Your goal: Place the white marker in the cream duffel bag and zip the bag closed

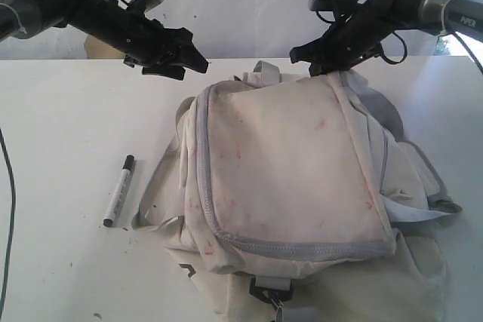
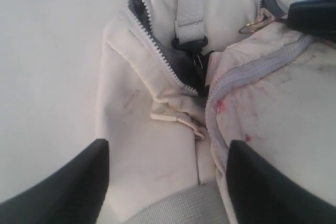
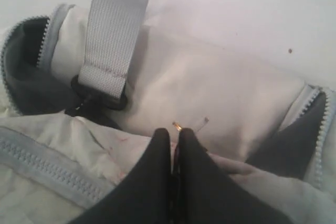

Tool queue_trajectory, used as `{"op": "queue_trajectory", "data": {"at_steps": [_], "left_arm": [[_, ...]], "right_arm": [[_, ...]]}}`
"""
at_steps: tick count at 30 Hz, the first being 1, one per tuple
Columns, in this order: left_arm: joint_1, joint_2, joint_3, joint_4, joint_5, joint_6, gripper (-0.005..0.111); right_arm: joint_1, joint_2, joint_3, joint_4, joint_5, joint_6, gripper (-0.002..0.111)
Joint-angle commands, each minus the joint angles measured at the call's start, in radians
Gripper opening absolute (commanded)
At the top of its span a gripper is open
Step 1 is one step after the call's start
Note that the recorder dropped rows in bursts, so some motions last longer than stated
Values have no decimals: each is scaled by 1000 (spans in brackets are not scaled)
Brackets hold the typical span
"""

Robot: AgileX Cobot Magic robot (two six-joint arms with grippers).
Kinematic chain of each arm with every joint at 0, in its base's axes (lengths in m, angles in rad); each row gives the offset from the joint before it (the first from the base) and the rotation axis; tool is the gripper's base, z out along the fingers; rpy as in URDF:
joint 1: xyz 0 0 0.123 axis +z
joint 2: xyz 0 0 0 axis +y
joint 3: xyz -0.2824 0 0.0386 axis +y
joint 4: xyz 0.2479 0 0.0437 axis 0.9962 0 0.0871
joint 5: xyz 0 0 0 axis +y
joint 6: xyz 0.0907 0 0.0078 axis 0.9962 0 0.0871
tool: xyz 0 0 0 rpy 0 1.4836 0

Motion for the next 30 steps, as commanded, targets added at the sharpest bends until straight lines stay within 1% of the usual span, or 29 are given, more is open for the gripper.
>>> {"op": "queue_trajectory", "data": {"at_steps": [1,5,11,15,18,21,22,24,25,28,30], "left_arm": [[1,-14,-6,22,0,1,69],[1,-14,-6,34,-2,1,69],[1,-14,-6,34,-4,1,69],[1,-14,-6,32,-2,1,69],[1,-14,-6,26,-2,1,69],[1,-14,-6,26,-3,10,69],[1,-14,-6,26,2,18,69],[1,-14,-6,26,2,42,69],[1,-14,-6,26,2,60,69],[1,-14,-6,26,2,79,69],[1,-14,-6,28,-3,79,69]], "right_arm": [[0,-38,-5,5,-57,5,0],[0,-70,-6,51,-60,5,0],[0,-115,-6,63,-1,-3,0],[0,-143,-6,63,36,-125,0],[0,-154,-6,67,71,-333,0],[0,-156,-6,112,135,-615,0],[0,-156,-6,132,173,-740,0],[0,-154,-6,180,250,-904,0],[0,-154,-6,217,310,-1018,0],[0,-156,-6,269,420,-1197,0],[0,-156,-6,282,450,-1227,0]]}}
